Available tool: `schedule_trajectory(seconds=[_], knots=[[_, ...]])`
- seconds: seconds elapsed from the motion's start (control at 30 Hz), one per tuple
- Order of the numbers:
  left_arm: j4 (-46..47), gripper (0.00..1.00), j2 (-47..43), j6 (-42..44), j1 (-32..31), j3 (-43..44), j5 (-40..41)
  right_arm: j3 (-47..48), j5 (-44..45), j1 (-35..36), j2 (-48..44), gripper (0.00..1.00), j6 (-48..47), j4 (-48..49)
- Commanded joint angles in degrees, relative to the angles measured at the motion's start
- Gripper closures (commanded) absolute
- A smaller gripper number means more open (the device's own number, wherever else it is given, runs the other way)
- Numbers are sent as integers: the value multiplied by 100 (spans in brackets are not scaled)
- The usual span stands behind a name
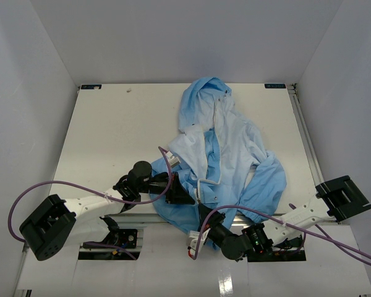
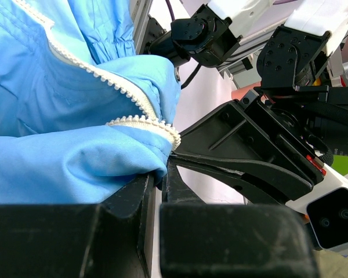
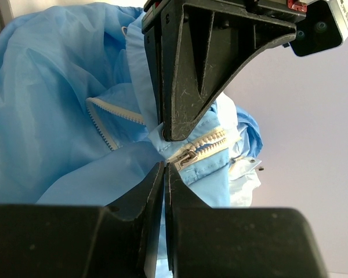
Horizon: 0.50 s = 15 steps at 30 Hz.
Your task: Zip up the jacket
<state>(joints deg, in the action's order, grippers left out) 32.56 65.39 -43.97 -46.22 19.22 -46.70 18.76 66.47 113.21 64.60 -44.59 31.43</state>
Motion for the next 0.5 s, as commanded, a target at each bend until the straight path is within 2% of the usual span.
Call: schedule_trajectory(seconds=[0.0,0.47], knots=[[9,100,1,59,-14,-24,-168,181,458,-70,-113,92,-219,576],[31,100,29,125,-15,-20,-199,187,308,-239,-181,92,-350,750]])
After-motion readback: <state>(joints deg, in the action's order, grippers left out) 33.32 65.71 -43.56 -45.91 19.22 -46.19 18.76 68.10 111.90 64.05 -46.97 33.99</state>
